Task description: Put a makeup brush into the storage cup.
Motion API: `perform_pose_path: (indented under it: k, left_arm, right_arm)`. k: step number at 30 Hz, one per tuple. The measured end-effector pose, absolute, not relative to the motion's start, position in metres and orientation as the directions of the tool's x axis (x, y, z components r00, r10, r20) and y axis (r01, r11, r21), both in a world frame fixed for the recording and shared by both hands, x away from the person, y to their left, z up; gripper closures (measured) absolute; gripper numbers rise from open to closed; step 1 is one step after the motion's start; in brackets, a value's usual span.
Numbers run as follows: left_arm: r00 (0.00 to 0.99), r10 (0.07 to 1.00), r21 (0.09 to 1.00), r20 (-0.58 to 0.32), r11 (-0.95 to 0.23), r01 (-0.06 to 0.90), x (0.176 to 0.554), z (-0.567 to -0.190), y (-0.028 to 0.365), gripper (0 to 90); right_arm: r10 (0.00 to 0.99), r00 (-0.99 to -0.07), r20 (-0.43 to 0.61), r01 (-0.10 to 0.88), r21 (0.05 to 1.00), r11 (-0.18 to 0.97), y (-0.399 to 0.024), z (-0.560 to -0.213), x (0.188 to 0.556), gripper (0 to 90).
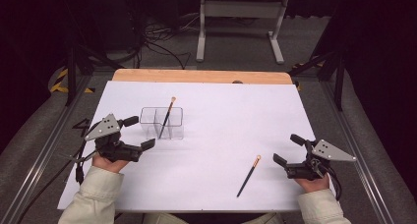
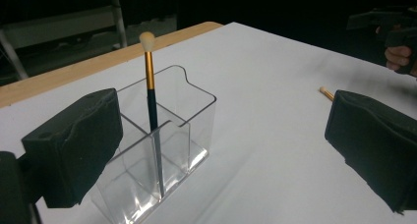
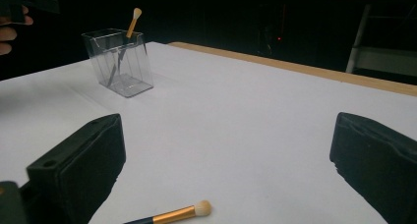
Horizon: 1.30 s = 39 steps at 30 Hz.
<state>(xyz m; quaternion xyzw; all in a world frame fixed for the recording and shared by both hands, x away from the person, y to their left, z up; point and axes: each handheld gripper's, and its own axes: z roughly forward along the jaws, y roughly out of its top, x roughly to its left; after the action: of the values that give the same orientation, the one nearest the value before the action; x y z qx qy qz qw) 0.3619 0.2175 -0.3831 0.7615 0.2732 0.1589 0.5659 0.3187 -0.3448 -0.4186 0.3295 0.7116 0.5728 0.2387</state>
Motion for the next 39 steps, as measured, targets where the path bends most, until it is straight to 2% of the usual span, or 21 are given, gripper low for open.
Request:
perform_pose_path:
  k: [11,14,22,27,39]
  left_arm:
    - [0.81,0.581,0.944,-0.08,-0.217,0.249,0.358,-0.388,0.223,0.6]
    - [0.807,0.586,0.943,-0.064,-0.228,0.241,0.357,-0.392,0.226,0.3]
    - [0.787,0.608,0.941,-0.101,-0.199,0.275,0.355,-0.399,0.242,0.4]
    - [0.767,0.637,0.944,-0.078,-0.2,0.262,0.353,-0.401,0.248,0.5]
    - [0.759,0.64,0.943,-0.115,-0.17,0.287,0.352,-0.412,0.256,1.0]
  right_arm:
    - [0.713,-0.7,0.053,0.325,0.912,0.251,-0.328,-0.408,0.322,3.6]
    - [0.742,-0.671,0.016,0.332,0.901,0.281,-0.321,-0.403,0.32,0.9]
    - [0.749,-0.662,0.034,0.373,0.881,0.29,-0.313,-0.397,0.32,1.0]
    - [0.757,-0.653,0.028,0.394,0.866,0.307,-0.308,-0.392,0.32,1.6]
    - [0.776,-0.631,-0.015,0.448,0.809,0.379,-0.295,-0.385,0.319,4.0]
